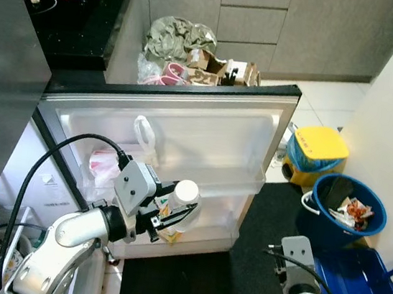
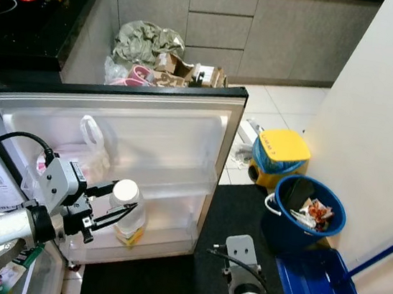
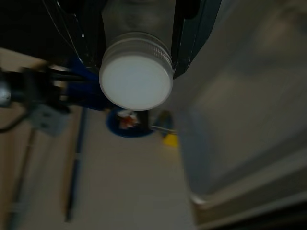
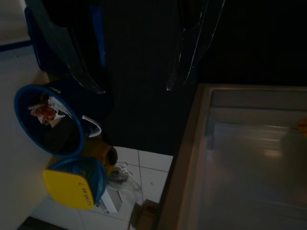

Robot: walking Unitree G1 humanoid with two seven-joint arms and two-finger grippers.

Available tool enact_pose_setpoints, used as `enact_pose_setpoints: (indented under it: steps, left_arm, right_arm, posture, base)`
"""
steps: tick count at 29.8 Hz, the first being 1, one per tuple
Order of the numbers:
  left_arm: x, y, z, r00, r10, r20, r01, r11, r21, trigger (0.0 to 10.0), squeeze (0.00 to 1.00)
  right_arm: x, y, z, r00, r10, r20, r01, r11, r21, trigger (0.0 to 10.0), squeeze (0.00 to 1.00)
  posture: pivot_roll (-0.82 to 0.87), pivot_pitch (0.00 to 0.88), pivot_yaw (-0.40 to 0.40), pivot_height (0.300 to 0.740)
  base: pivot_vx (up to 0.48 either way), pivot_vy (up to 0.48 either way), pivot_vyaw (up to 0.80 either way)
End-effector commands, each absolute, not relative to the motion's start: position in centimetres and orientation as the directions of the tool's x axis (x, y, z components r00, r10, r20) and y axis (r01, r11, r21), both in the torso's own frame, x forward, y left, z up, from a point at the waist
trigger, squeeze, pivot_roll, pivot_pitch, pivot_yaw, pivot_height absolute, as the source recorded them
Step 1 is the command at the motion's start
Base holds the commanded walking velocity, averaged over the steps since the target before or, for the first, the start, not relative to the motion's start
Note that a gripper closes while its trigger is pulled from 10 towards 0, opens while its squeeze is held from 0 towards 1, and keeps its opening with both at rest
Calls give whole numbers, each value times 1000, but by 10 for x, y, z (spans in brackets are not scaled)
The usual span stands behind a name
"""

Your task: Restocking fridge

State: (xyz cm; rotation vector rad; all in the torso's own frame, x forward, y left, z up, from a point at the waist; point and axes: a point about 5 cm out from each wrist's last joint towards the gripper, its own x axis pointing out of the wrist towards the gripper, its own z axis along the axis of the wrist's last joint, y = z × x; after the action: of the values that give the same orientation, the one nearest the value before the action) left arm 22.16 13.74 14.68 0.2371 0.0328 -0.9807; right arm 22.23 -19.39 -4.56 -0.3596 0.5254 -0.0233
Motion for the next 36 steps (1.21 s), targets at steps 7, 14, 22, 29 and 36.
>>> enact_pose_setpoints:
  steps: [7,14,22,29,36]
  left_arm:
    - [237,138,150,390,-866,-312,888,265,375,10000,0]
    - [272,155,175,476,-828,-298,818,292,495,10000,0]
    - [295,132,188,524,-835,-167,780,391,489,10000,0]
    - [299,102,184,482,-874,-58,841,443,311,10000,0]
    - [302,82,172,482,-875,-33,858,464,219,10000,0]
  right_arm:
    - [224,-189,-45,872,-101,-478,-77,938,-338,10000,0]
    - [224,-188,-45,872,-105,-479,-71,939,-335,10000,0]
    - [223,-185,-46,870,-103,-481,-71,941,-330,10000,0]
    - [226,-184,-44,873,-102,-477,-69,942,-328,10000,0]
    - [225,-185,-45,872,-108,-478,-64,942,-329,10000,0]
  posture:
    - [38,3,-16,740]
    - [39,0,-8,740]
    - [33,0,-8,740]
    - [24,4,-6,740]
    - [13,11,4,740]
  base:
    - [0,0,0]
    - [0,0,0]
    - [0,0,0]
    - [0,0,0]
    - [0,0,0]
